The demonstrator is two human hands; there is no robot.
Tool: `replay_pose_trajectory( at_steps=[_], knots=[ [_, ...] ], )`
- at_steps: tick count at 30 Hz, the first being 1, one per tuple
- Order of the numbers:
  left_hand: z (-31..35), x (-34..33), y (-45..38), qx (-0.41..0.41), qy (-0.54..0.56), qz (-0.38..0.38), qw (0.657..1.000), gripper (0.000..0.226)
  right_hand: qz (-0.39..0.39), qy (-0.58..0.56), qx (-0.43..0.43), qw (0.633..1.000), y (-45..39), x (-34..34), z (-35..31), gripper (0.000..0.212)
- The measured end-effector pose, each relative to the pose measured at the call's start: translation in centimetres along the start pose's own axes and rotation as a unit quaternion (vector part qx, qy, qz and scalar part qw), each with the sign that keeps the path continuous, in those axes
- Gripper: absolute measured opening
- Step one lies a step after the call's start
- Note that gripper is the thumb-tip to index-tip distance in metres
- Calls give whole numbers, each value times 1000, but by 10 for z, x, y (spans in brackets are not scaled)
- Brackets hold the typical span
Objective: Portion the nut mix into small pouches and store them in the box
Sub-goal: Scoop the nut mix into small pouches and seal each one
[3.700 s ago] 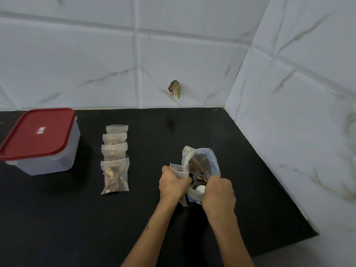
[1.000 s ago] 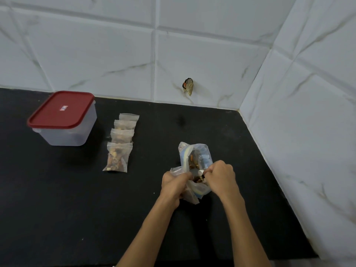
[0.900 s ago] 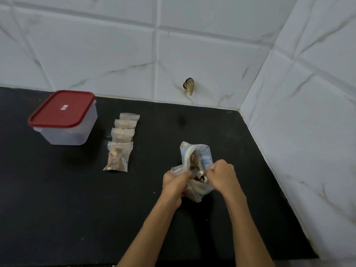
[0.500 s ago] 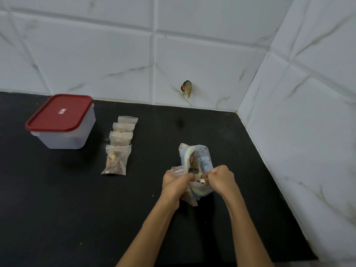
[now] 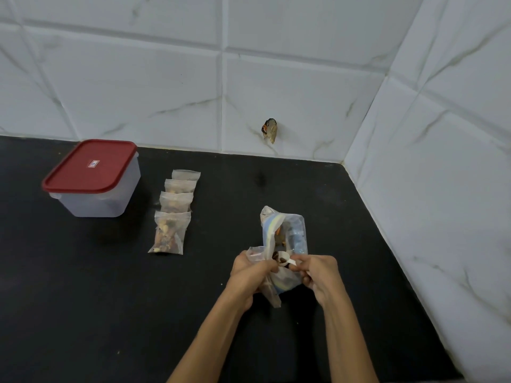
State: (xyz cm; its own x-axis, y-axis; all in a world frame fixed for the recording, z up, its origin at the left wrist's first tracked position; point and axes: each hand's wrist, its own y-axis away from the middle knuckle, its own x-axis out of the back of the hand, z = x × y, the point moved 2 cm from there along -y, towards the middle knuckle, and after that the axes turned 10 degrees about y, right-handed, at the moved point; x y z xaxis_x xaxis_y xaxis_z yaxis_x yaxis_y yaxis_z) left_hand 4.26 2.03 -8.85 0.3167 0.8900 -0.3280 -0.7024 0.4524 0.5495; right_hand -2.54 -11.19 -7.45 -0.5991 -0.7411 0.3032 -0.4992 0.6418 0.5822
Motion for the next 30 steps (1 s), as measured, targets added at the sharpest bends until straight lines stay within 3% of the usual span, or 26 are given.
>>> replay_pose_trajectory(
  at_steps=[13, 18, 21, 25, 30],
  knots=[
    [9, 2, 6, -12, -82, -4, 997, 41, -26, -83, -7, 996, 3, -2, 4, 22],
    [13, 6, 7, -15, -102, 0, 995, 62, -34, -119, -7, 992, 11, 1, 1, 22],
    [18, 10, 8, -82, -142, 37, 986, 51, -22, -122, 9, 992, 15, 6, -2, 22],
    [36, 6, 24, -237, -233, 100, 938, 45, 25, -102, 67, 992, 30, 17, -19, 20],
    [54, -7, 40, -280, -274, 91, 916, 35, 24, -57, 189, 980, 72, 26, -53, 24]
  ],
)
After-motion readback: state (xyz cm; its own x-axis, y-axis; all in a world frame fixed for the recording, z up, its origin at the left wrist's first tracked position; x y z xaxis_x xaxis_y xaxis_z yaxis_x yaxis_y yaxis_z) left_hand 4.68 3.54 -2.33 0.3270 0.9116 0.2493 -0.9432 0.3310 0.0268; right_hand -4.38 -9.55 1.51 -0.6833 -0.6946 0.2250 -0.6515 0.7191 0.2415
